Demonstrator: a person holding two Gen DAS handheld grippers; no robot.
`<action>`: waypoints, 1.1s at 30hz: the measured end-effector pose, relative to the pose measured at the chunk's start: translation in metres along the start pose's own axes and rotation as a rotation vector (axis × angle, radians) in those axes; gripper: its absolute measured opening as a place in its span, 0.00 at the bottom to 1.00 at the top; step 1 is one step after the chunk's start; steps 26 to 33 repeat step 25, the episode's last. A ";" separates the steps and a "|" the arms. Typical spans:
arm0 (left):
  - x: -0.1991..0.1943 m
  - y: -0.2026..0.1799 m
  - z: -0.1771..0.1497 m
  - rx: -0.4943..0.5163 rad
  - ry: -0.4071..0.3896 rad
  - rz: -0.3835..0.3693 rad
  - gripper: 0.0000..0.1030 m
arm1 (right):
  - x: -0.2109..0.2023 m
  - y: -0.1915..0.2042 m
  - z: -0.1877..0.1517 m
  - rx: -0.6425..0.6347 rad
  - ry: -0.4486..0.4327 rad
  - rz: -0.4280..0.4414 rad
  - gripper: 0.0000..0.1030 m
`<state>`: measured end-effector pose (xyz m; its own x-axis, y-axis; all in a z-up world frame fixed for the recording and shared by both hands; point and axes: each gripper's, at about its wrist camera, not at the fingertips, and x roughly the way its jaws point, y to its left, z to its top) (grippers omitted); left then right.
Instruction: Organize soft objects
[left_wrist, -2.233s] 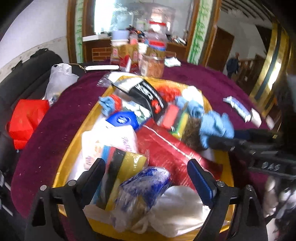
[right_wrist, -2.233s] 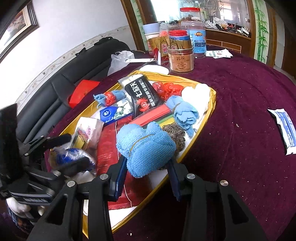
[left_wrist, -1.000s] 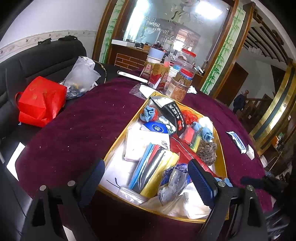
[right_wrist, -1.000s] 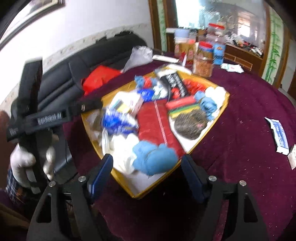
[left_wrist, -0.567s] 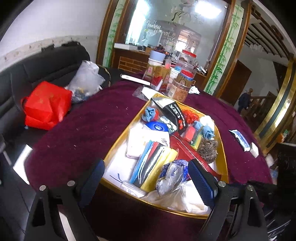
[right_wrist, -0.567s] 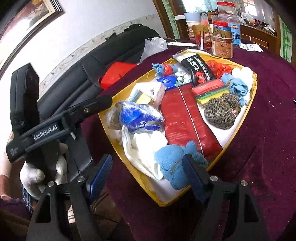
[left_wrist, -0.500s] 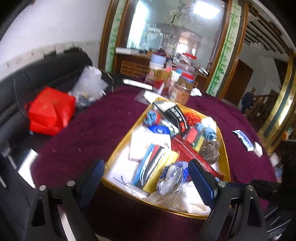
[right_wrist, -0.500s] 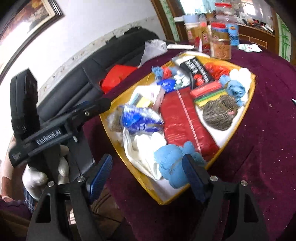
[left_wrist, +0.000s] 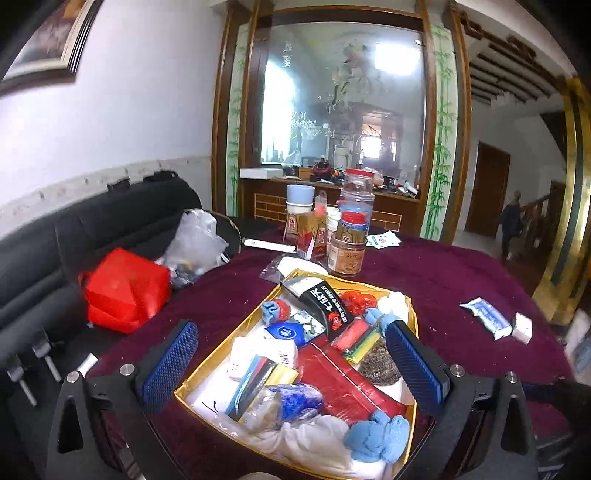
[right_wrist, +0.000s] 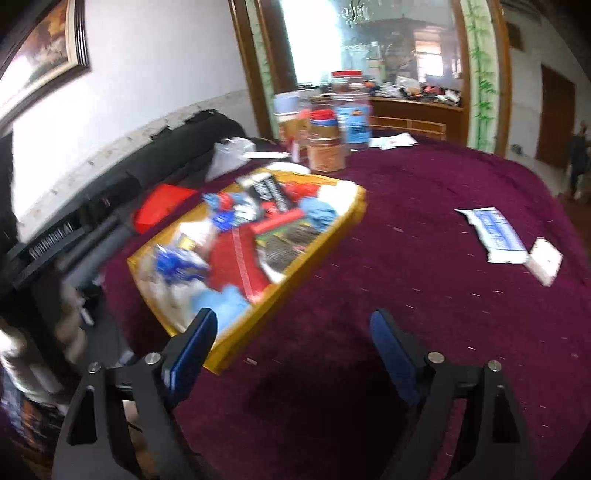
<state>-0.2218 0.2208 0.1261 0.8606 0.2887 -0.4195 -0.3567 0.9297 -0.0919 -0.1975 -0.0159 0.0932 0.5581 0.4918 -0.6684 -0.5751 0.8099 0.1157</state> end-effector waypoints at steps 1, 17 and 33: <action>-0.002 -0.009 -0.001 0.021 -0.010 0.023 1.00 | -0.001 -0.002 -0.003 -0.011 0.003 -0.017 0.84; 0.007 -0.042 -0.017 0.052 0.109 0.087 1.00 | 0.034 0.014 -0.016 -0.123 0.105 -0.073 0.84; 0.015 -0.041 -0.022 0.078 0.136 0.108 1.00 | 0.041 0.015 -0.009 -0.121 0.114 -0.086 0.84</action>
